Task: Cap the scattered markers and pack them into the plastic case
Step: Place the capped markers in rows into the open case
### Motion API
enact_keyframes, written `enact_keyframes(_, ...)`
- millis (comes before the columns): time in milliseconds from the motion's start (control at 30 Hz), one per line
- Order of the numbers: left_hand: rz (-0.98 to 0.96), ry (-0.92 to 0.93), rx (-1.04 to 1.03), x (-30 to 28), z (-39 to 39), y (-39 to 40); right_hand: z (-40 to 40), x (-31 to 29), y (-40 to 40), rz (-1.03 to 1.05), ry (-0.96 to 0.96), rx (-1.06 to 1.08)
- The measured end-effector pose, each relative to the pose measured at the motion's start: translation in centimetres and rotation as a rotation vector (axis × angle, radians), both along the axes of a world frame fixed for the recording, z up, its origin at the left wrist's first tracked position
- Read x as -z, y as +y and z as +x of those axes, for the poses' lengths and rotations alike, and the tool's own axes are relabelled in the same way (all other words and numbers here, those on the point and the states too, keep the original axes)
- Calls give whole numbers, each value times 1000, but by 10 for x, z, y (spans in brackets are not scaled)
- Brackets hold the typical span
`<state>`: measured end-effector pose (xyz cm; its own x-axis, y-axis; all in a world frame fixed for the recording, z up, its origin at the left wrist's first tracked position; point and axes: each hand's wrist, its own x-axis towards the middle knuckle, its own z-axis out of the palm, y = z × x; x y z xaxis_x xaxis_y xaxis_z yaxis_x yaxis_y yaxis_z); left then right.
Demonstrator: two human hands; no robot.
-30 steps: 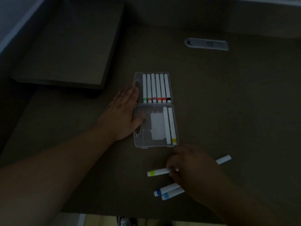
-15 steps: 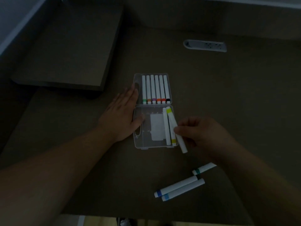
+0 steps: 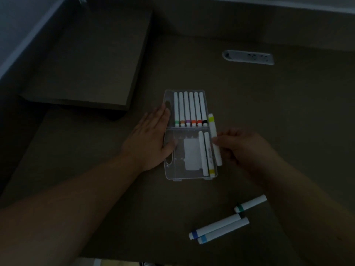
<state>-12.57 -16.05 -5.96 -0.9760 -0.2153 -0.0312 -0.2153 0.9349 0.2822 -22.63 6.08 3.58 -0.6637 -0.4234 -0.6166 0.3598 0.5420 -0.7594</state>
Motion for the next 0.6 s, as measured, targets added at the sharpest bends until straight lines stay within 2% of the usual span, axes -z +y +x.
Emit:
enact_keyframes(267,4,-9,-8,-1,-1,0,-8,-8,-6,-119,-116,-9)
enact_keyframes(500,22,-13,5,-2,0,0,-10,2,-7,-52,-16,27)
enact_keyframes(600,20,-10,3,-2,0,-1,-15,10,1,126,146,-10)
